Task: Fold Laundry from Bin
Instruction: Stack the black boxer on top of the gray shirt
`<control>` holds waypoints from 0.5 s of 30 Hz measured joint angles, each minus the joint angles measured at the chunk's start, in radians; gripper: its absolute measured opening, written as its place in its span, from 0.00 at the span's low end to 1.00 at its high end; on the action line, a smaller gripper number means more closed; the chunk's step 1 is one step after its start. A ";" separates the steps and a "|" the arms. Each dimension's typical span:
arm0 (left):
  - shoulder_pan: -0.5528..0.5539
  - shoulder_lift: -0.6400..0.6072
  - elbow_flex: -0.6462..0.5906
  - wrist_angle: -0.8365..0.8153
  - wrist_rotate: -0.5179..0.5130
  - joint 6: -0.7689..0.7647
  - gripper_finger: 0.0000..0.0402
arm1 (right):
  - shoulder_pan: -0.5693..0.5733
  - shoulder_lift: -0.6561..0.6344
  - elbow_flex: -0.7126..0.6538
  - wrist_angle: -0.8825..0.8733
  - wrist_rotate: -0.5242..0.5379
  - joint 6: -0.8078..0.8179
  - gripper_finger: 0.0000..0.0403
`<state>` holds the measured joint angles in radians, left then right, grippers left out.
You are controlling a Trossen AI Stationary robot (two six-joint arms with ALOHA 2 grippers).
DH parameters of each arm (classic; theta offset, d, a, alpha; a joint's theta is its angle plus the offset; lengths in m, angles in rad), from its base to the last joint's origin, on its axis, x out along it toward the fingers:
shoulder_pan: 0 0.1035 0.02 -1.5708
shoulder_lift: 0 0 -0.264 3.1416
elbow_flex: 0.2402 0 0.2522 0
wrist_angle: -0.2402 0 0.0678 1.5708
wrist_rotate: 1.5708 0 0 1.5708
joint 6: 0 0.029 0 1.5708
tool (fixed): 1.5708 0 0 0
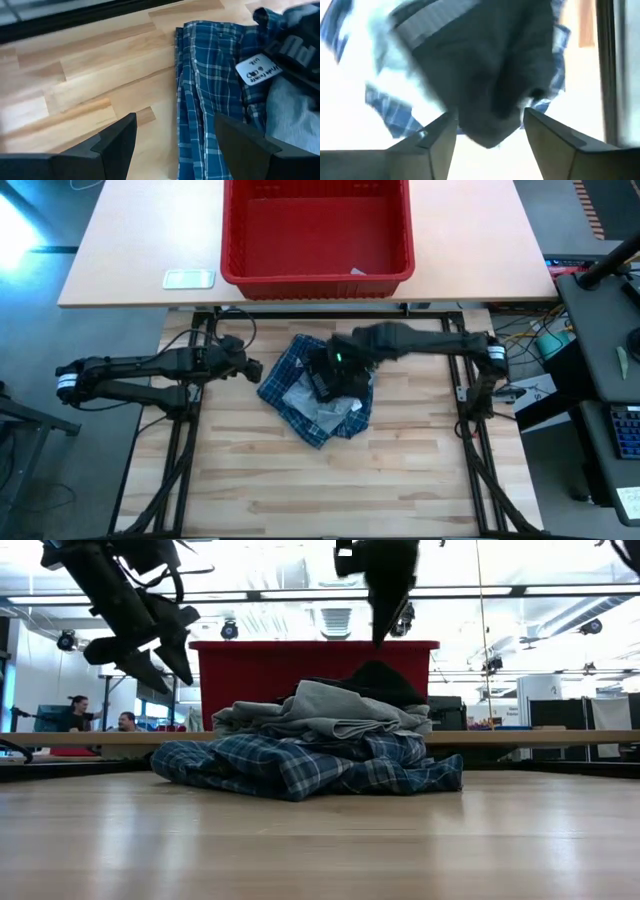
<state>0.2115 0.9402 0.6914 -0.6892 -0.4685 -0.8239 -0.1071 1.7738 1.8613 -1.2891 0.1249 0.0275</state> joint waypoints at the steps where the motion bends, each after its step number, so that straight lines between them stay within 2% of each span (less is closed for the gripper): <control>1: 0.000 -0.002 0.000 0.000 0.004 0.023 0.62 | 0.030 -0.014 -0.020 0.004 0.022 -0.041 0.56; 3: 0.000 -0.010 0.000 0.000 0.007 0.063 0.62 | 0.087 -0.040 -0.065 0.047 0.030 -0.108 0.60; 6: 0.000 -0.012 0.000 0.007 0.008 0.101 0.62 | 0.163 -0.055 -0.141 0.206 0.003 -0.190 0.65; 8: 0.000 -0.012 0.000 0.008 0.008 0.112 0.62 | 0.200 -0.044 -0.195 0.335 0.033 -0.224 0.67; 12: -0.001 -0.012 0.000 0.011 0.008 0.112 0.62 | 0.212 0.019 -0.258 0.469 0.154 -0.224 0.68; 15: -0.001 -0.012 0.000 0.018 0.008 0.111 0.62 | 0.196 0.064 -0.259 0.498 0.172 -0.206 0.67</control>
<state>0.2104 0.9283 0.6914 -0.6715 -0.4603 -0.7128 0.0888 1.8374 1.6019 -0.7906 0.2970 -0.1780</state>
